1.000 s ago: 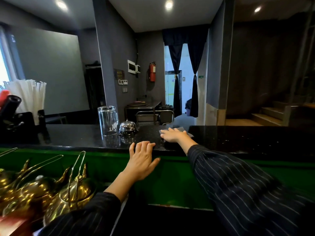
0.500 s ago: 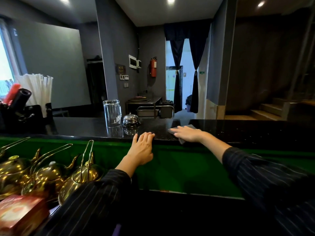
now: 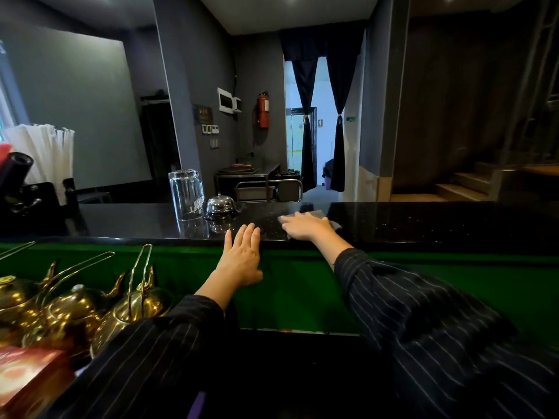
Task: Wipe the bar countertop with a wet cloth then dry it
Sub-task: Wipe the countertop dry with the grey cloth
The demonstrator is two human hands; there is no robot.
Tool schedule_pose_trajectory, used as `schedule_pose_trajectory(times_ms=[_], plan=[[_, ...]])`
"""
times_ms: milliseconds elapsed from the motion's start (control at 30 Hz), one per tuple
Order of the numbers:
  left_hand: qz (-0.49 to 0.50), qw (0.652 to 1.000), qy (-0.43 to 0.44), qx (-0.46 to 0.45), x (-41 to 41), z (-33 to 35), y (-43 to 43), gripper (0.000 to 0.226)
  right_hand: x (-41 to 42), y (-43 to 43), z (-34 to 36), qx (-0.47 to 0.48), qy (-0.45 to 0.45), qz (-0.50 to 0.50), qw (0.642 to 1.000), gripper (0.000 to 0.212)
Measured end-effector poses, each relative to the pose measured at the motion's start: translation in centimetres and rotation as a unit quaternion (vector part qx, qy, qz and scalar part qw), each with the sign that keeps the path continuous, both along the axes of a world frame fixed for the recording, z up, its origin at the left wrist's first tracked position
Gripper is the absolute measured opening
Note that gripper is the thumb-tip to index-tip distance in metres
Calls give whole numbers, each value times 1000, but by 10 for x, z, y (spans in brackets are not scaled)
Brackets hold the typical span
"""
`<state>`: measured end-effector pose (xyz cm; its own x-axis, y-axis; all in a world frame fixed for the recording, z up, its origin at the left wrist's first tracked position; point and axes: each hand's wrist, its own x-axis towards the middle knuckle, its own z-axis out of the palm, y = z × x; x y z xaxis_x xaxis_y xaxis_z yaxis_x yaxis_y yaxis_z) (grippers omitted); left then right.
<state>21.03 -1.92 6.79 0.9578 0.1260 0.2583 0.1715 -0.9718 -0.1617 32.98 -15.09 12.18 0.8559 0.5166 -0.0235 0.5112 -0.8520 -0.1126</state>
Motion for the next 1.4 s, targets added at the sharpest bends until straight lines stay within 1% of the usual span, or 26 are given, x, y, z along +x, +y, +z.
schedule_pose_trajectory(times_ms=[100,200,300,433,533,700,767,833,933,1000,1100,1133,1200,1233,1300,1333,1400], plan=[[3,1000,1,-4,-2,1,-1,105,-19,25,-4,-4,-25,66,998,52],[7,1000,4,-16,-5,6,-2,107,-36,30,-9,34,-54,92,994,49],[20,999,28,-20,-6,12,-7,103,-48,23,-11,56,-77,104,990,47],[37,998,56,-20,-8,22,-13,99,-58,3,-18,55,-108,129,984,45],[49,996,79,-7,-10,29,-16,96,-61,-27,-27,57,-167,140,974,44],[51,996,78,13,-10,32,-15,94,-53,-118,-41,77,-236,71,966,47],[56,995,76,23,-11,33,-16,93,-45,-161,-43,77,-237,31,968,47],[48,997,55,31,-10,32,-24,94,-38,-202,-45,86,-234,-13,968,45],[-32,999,-7,28,-2,30,-55,100,-34,-233,-51,127,-267,-78,952,42],[-100,995,-15,18,8,29,-89,102,-38,-228,-58,146,-303,-112,935,39],[-161,987,-18,6,26,25,-145,100,-44,-211,-64,186,-310,-161,918,36],[-164,986,-21,1,31,20,-160,99,-45,-211,-65,193,-316,-162,915,39],[-147,988,-48,-2,39,6,-180,93,-39,-222,-67,172,-343,-131,914,46],[-136,988,-68,1,41,1,-183,90,-35,-233,-67,167,-352,-112,914,46],[-137,985,-108,12,45,-6,-178,85,-26,-257,-64,169,-361,-94,912,40],[-149,981,-121,18,46,-9,-173,84,-21,-269,-63,176,-359,-101,911,36],[-170,975,-140,16,49,-13,-168,81,-15,-290,-57,184,-333,-122,917,37]])
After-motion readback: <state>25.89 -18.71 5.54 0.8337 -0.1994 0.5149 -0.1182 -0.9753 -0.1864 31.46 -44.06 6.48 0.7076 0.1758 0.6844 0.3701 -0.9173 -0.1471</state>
